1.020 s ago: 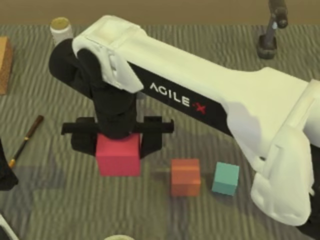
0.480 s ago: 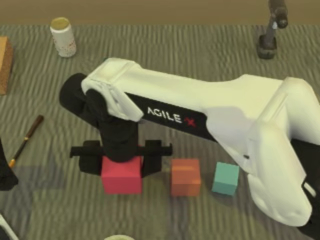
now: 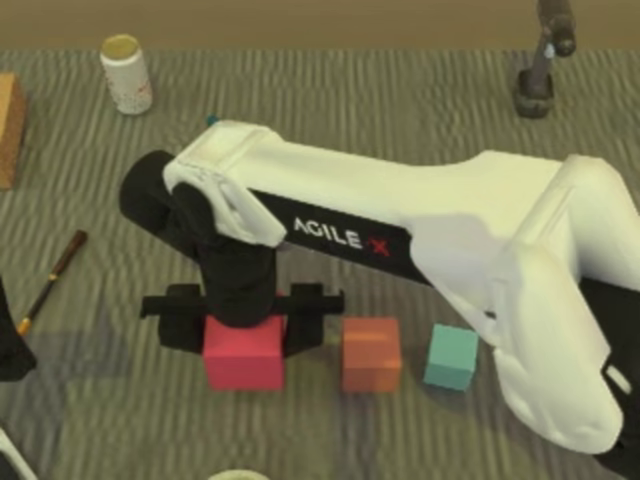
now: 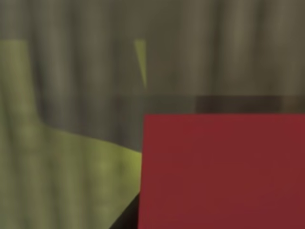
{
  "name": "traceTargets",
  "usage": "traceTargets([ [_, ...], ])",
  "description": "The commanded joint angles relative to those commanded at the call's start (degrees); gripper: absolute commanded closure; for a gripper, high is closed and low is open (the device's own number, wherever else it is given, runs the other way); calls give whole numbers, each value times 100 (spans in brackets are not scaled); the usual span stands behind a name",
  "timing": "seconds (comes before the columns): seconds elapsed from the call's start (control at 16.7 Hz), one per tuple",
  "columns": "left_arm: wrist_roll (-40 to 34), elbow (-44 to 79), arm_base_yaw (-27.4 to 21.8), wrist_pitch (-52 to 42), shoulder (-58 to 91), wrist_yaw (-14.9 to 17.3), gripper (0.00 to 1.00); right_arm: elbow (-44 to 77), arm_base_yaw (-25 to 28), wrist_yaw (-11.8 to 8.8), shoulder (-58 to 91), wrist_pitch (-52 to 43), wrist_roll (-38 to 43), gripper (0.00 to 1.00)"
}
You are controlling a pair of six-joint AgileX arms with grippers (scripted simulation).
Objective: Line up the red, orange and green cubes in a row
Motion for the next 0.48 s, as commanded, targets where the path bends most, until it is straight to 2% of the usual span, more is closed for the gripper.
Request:
traceTargets([
  [0.48,0,0,0,0,0,0,0,0,0,0,0,0,0,17],
])
